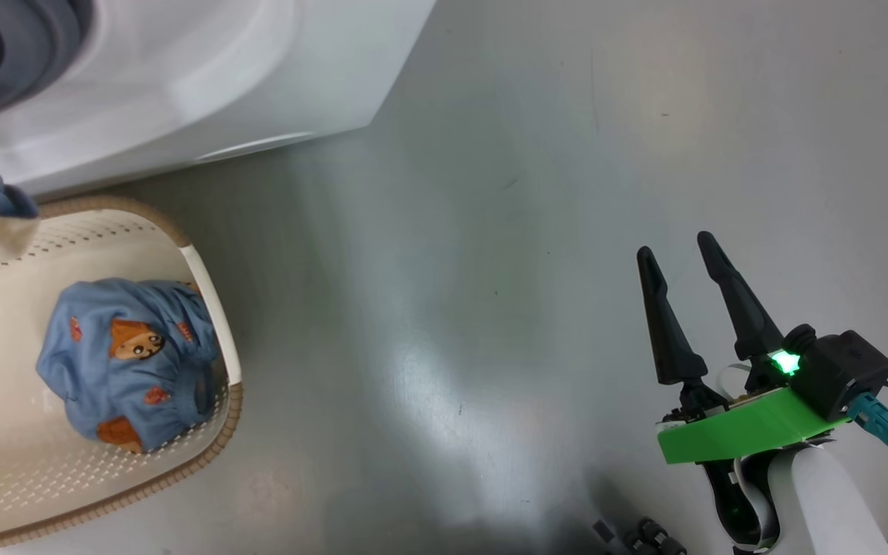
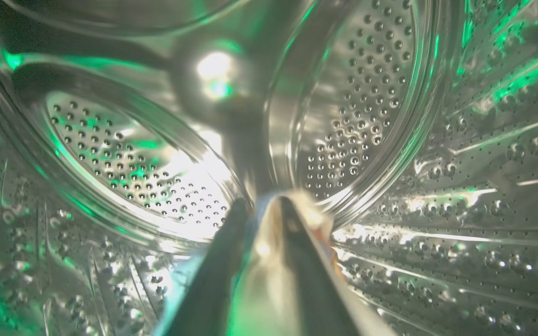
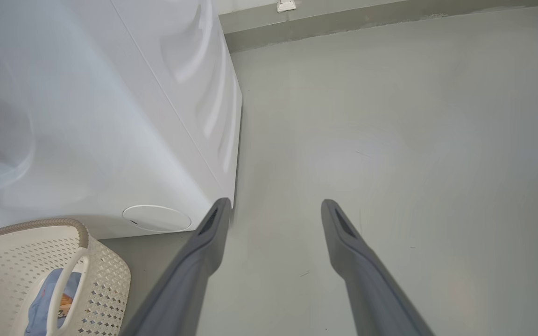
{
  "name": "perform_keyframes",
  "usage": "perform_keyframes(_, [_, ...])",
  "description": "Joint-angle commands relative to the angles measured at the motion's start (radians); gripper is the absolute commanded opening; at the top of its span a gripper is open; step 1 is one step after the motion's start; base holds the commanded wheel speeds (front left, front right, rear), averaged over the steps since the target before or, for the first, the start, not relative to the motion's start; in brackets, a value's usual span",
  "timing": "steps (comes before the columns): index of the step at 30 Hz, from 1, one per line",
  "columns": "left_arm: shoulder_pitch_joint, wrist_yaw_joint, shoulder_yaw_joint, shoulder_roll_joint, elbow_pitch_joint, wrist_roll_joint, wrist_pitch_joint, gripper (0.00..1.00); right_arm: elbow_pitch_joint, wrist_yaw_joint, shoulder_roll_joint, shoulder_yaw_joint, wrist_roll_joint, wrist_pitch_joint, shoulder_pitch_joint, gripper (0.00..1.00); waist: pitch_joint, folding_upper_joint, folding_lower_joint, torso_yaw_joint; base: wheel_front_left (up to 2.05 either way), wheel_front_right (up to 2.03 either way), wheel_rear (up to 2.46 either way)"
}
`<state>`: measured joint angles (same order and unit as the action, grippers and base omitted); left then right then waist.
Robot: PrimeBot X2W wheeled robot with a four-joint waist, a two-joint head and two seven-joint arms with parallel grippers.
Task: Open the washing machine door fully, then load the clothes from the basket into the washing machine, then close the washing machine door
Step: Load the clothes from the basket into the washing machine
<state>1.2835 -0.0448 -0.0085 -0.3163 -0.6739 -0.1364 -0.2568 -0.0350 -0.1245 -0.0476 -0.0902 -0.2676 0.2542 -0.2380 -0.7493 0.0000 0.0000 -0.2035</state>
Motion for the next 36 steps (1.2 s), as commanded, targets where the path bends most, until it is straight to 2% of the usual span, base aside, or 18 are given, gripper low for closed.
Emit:
perform_keyframes(1, [-0.018, 0.006, 0.013, -0.038, 0.013, -0.005, -0.005, 1.00, 0.016, -0.006, -0.003, -0.026, -0.015, 0.008, 0.011, 1.00, 0.010, 0.0000, 0.0000, 0.008, 0.00, 0.00, 0.00])
perform_keyframes(23, [-0.175, 0.058, 0.016, 0.062, 0.033, -0.018, -0.005, 1.00, -0.005, -0.006, -0.003, -0.013, -0.008, 0.008, 0.018, 1.00, 0.146, 0.0000, 0.0000, 0.071, 0.00, 0.00, 0.00])
perform_keyframes(36, [-0.351, 0.081, 0.027, 0.079, 0.171, -0.031, -0.005, 1.00, 0.001, -0.006, -0.003, -0.005, -0.014, 0.008, 0.035, 1.00, 0.194, 0.0000, 0.0000, 0.103, 0.00, 0.00, 0.00])
